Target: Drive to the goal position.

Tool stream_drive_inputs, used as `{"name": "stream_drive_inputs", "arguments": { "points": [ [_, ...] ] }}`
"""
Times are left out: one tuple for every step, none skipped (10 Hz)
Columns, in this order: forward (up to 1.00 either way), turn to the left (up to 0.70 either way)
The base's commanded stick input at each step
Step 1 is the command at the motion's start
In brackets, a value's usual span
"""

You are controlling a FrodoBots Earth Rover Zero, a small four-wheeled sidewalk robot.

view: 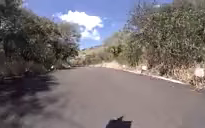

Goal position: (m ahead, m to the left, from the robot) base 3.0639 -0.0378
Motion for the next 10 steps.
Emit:
{"name": "stream_drive_inputs", "arguments": {
  "points": [
    [0.50,0.00],
    [0.50,0.00],
    [0.50,0.00],
    [0.50,0.00],
    [0.50,0.00],
    [0.50,0.00],
    [0.50,0.00],
    [0.50,0.00],
    [0.50,0.00],
    [0.50,0.00]
  ]
}}
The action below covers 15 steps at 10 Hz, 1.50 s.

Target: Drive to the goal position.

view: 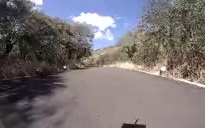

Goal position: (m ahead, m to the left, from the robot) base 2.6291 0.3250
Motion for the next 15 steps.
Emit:
{"name": "stream_drive_inputs", "arguments": {
  "points": [
    [0.50,0.00],
    [0.50,0.00],
    [0.50,0.00],
    [0.50,0.00],
    [0.50,0.00],
    [0.50,0.00],
    [0.50,0.00],
    [0.50,0.00],
    [0.50,0.00],
    [0.50,0.00],
    [0.50,0.00],
    [0.50,0.00],
    [0.50,0.00],
    [0.50,0.00],
    [0.50,0.00]
  ]
}}
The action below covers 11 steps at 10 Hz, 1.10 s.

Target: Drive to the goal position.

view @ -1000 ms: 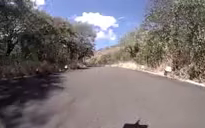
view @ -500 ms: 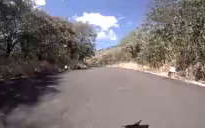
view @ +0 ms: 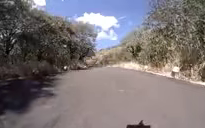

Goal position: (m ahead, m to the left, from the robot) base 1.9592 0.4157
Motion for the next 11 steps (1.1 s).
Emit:
{"name": "stream_drive_inputs", "arguments": {
  "points": [
    [0.50,0.00],
    [0.50,0.00],
    [0.50,0.00],
    [0.50,0.00],
    [0.50,0.00],
    [0.50,0.00],
    [0.50,0.00],
    [0.50,0.00],
    [0.50,0.00],
    [0.50,0.00],
    [0.50,0.00]
  ]
}}
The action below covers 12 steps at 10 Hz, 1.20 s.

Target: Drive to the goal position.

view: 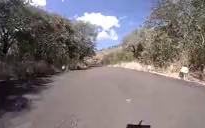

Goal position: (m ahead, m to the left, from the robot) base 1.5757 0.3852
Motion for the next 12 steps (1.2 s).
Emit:
{"name": "stream_drive_inputs", "arguments": {
  "points": [
    [0.50,0.00],
    [0.50,0.00],
    [0.50,0.00],
    [0.50,0.00],
    [0.50,0.00],
    [0.50,0.00],
    [0.50,0.00],
    [0.50,0.00],
    [0.50,0.00],
    [0.50,0.00],
    [0.50,0.00],
    [0.50,0.00]
  ]
}}
